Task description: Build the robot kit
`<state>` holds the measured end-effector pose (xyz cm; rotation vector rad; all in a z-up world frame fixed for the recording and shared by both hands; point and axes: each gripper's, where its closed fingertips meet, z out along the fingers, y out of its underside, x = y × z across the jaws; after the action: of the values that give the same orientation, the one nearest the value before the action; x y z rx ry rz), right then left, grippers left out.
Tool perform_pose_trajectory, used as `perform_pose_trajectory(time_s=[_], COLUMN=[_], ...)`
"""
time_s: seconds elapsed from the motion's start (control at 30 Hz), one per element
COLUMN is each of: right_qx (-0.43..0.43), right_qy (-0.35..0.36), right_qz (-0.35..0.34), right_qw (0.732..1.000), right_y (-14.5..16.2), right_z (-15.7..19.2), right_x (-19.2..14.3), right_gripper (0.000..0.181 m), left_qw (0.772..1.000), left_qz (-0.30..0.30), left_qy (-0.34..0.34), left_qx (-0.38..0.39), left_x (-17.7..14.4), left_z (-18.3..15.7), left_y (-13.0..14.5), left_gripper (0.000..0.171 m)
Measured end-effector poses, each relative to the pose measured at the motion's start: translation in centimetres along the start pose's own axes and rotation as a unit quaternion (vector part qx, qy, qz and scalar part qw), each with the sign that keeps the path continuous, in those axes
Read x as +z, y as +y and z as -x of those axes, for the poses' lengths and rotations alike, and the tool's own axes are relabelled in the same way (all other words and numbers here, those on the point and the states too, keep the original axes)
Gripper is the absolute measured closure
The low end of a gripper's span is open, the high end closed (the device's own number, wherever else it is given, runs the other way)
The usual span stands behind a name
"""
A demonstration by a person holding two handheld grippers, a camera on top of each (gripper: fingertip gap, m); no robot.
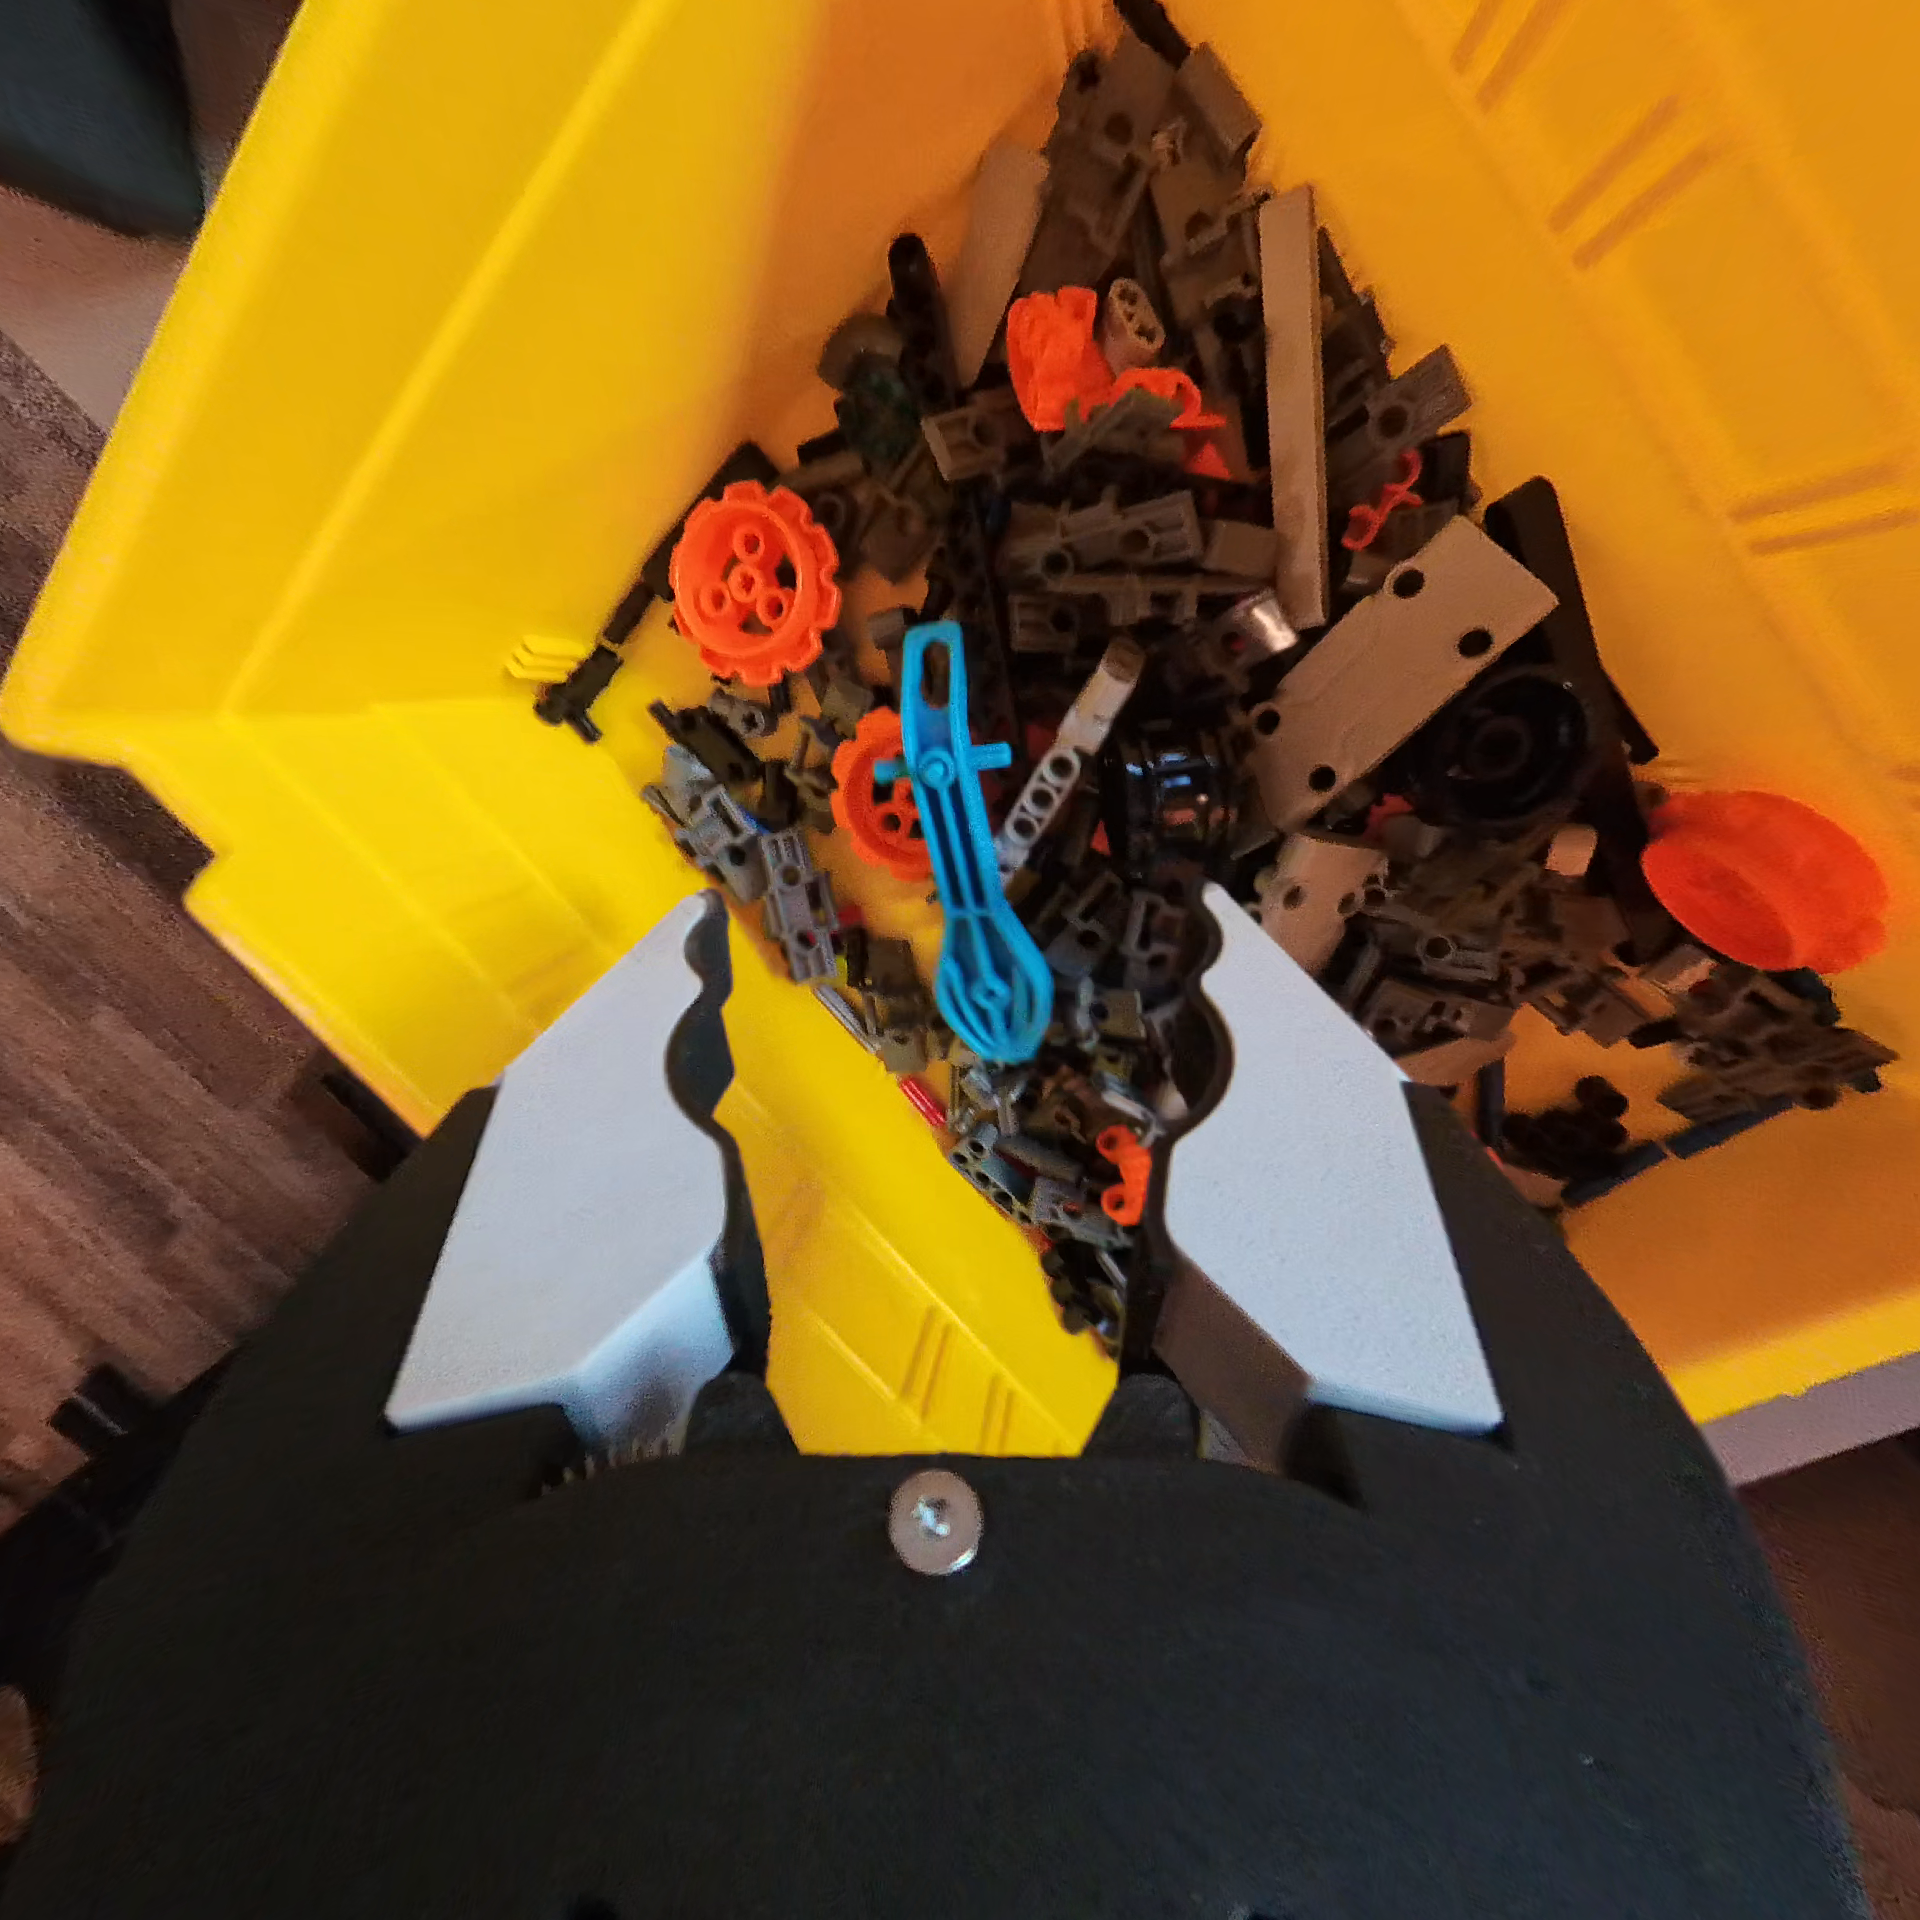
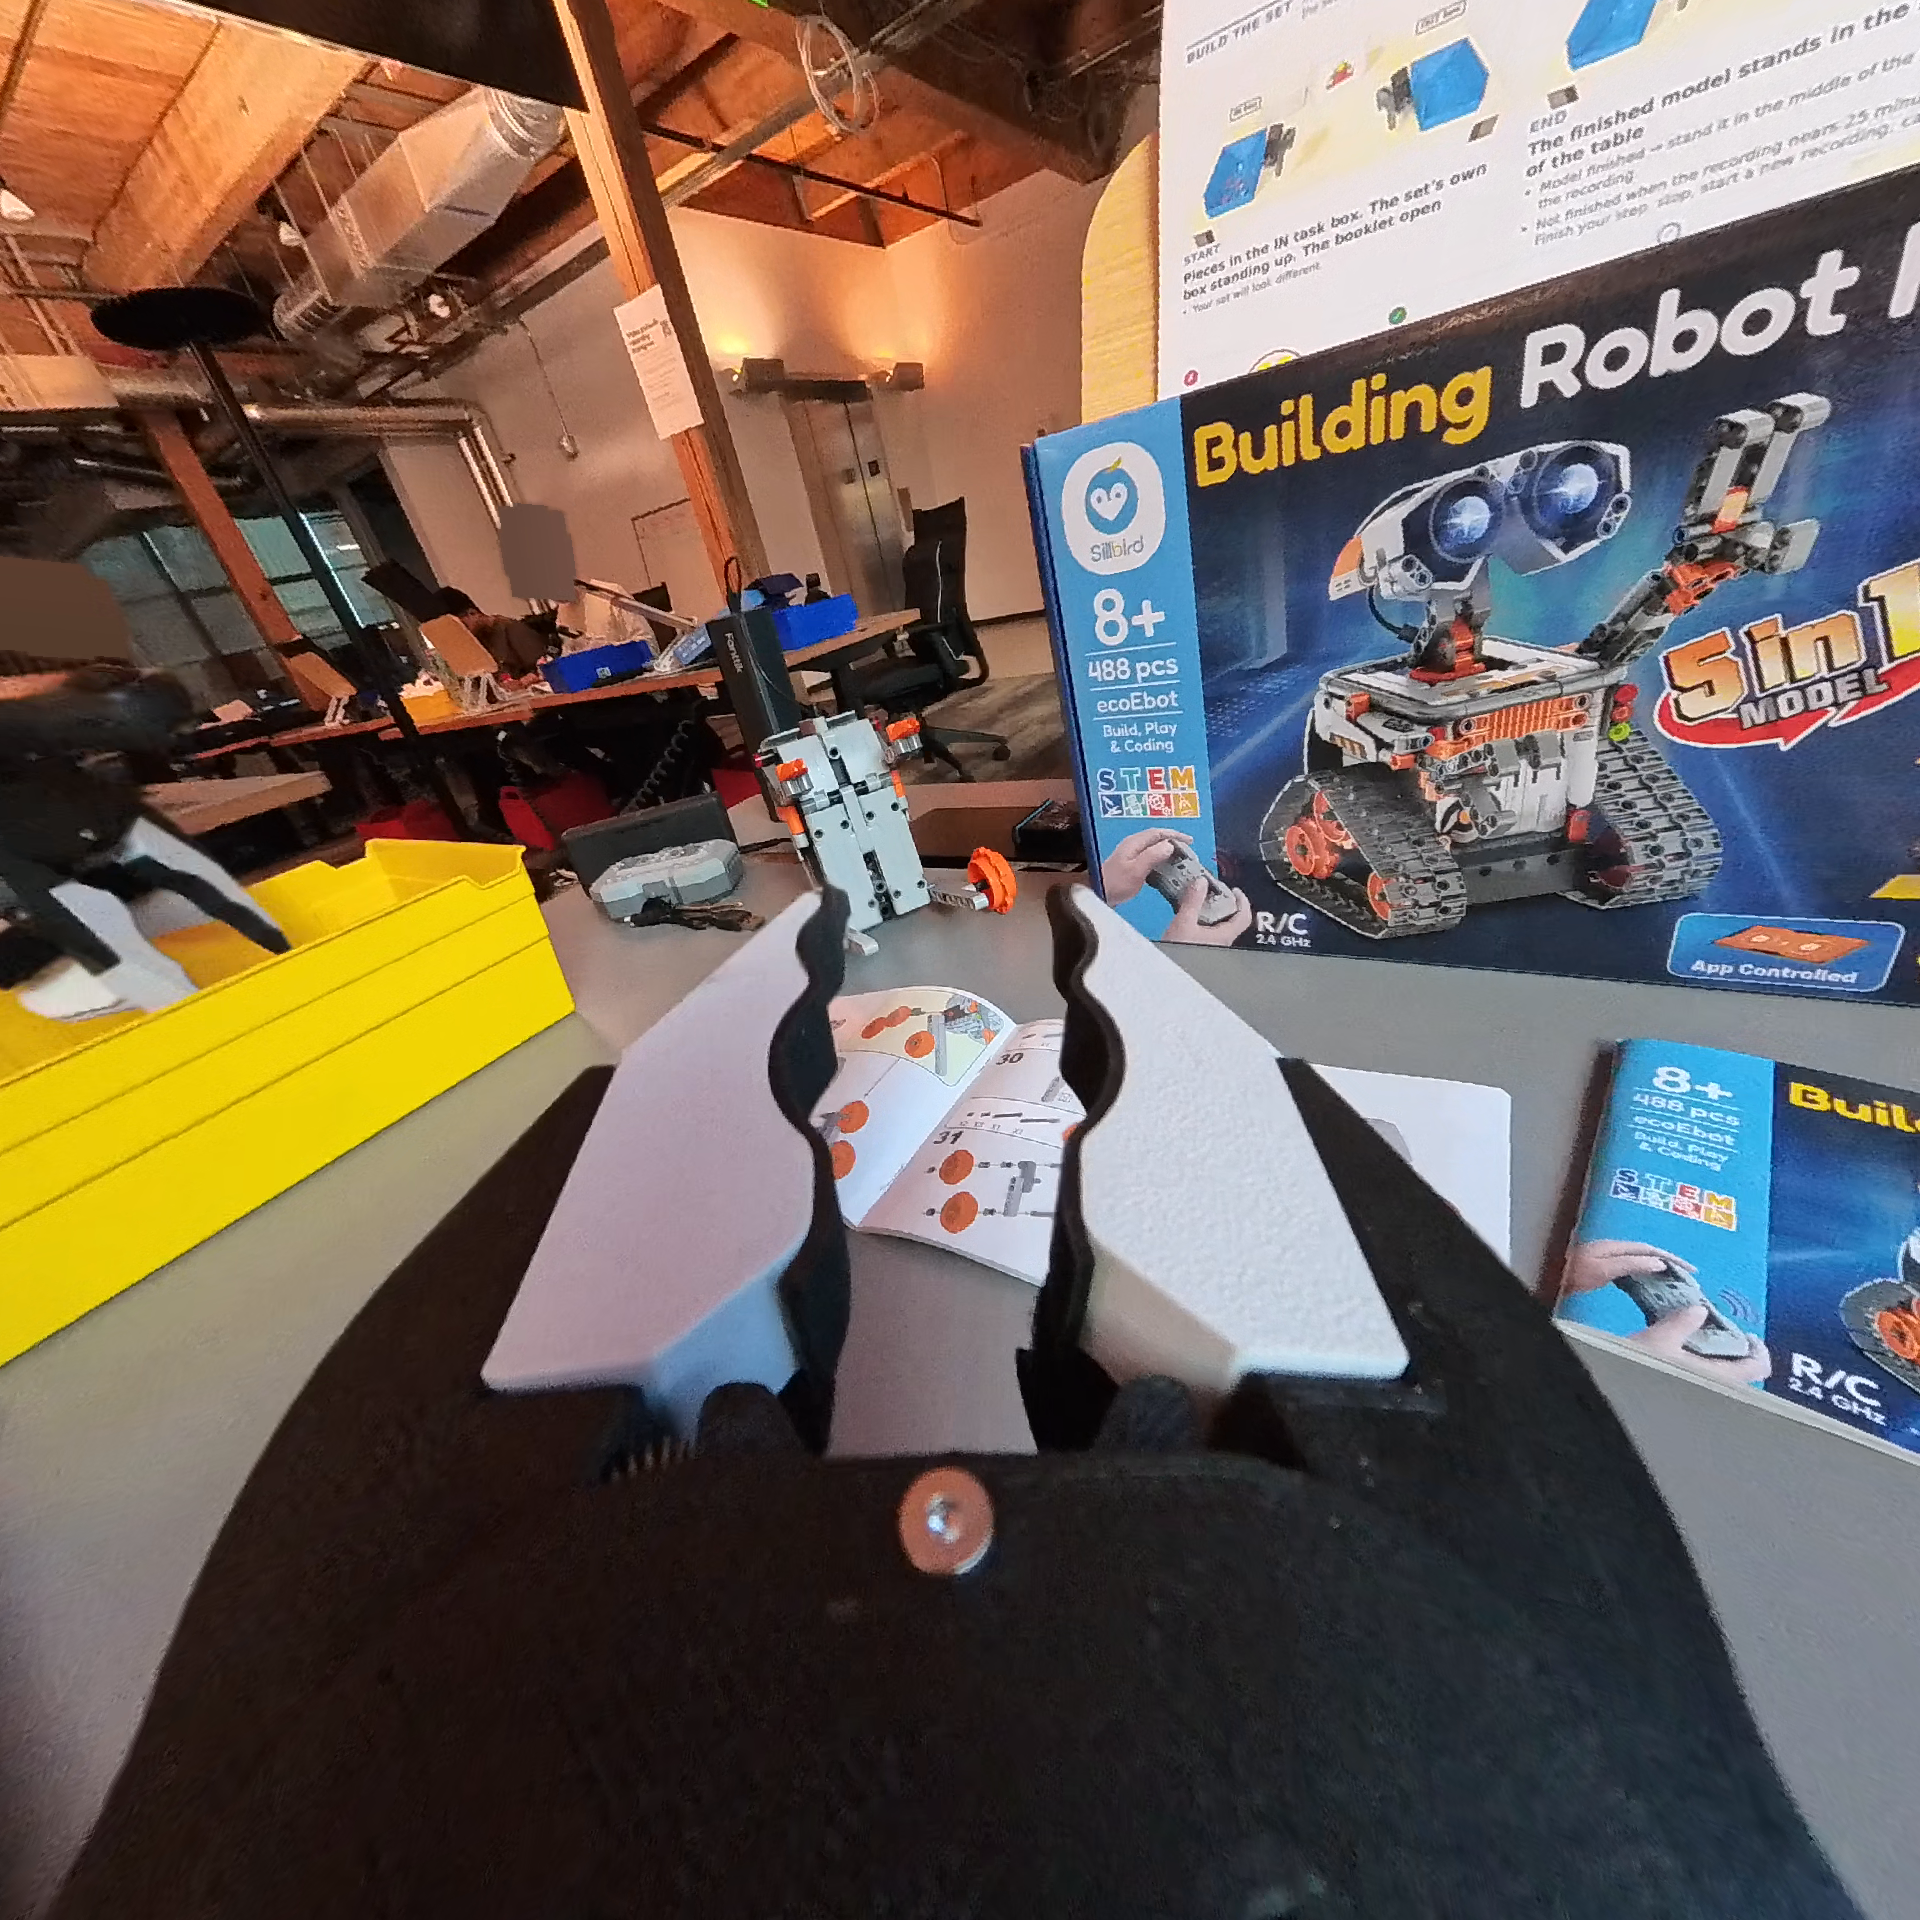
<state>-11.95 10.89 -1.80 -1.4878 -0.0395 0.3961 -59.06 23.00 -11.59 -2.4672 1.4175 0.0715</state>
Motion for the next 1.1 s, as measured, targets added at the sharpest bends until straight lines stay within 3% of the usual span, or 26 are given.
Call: perform_pose_trajectory(time_s=[0.1,0.2,0.3,0.37,0.47,0.53,0.63,0.67,0.8,0.83,0.9,0.93,1.03,1.1], right_qx=[0.016,0.023,0.021,0.018,0.010,0.008,0.012,0.016,0.032,0.033,0.033,0.035,0.044,0.046], right_qy=[-0.010,-0.020,-0.027,-0.030,-0.026,-0.024,-0.018,-0.017,-0.020,-0.019,-0.016,-0.017,-0.023,-0.028], right_qz=[-0.005,-0.006,0.006,0.010,0.019,0.023,0.025,0.025,0.020,0.018,0.014,0.013,0.013,0.015], right_qw=[1.000,1.000,0.999,0.999,0.999,0.999,0.999,0.999,0.999,0.999,0.999,0.999,0.999,0.998], right_y=[-0.2,-0.2,0.3,0.5,0.9,1.1,1.3,1.3,1.2,1.1,0.9,0.8,0.8,0.9], right_z=[0.3,0.7,1.1,1.2,1.1,1.0,0.6,0.5,0.3,0.3,0.1,0.1,0.3,0.5], right_x=[0.0,0.1,0.4,0.5,0.6,0.6,0.6,0.6,0.5,0.5,0.3,0.3,0.4,0.5], right_gripper=[0.143,0.143,0.142,0.142,0.142,0.142,0.142,0.142,0.142,0.143,0.143,0.143,0.143,0.143], left_qw=[0.999,0.996,0.991,0.993,0.995,0.995,0.994,0.994,0.997,0.998,1.000,0.999,0.995,0.996], left_qz=[-0.037,-0.042,-0.030,-0.006,0.002,0.012,-0.003,-0.014,-0.023,-0.029,-0.013,0.009,0.011,0.007], left_qy=[0.010,0.081,0.129,0.106,0.076,0.049,0.041,0.036,-0.047,-0.044,-0.005,0.026,0.094,0.084], left_qx=[-0.007,-0.002,0.018,0.044,0.064,0.085,0.099,0.098,0.064,0.045,0.000,-0.017,-0.010,0.014], left_x=[-1.6,-2.9,-2.4,-1.0,0.5,1.2,0.7,0.4,-0.5,-0.7,-0.9,-1.0,-1.3,-1.0], left_z=[-1.2,-4.9,-8.1,-8.4,-8.3,-7.9,-7.1,-6.4,-1.3,-0.8,-1.3,-2.2,-5.9,-7.4], left_y=[0.9,2.7,3.8,4.2,3.7,3.4,2.4,1.9,1.3,1.4,2.4,3.4,4.8,5.3], left_gripper=[0.097,0.106,0.098,0.087,0.091,0.105,0.159,0.168,0.167,0.162,0.098,0.082,0.082,0.073])
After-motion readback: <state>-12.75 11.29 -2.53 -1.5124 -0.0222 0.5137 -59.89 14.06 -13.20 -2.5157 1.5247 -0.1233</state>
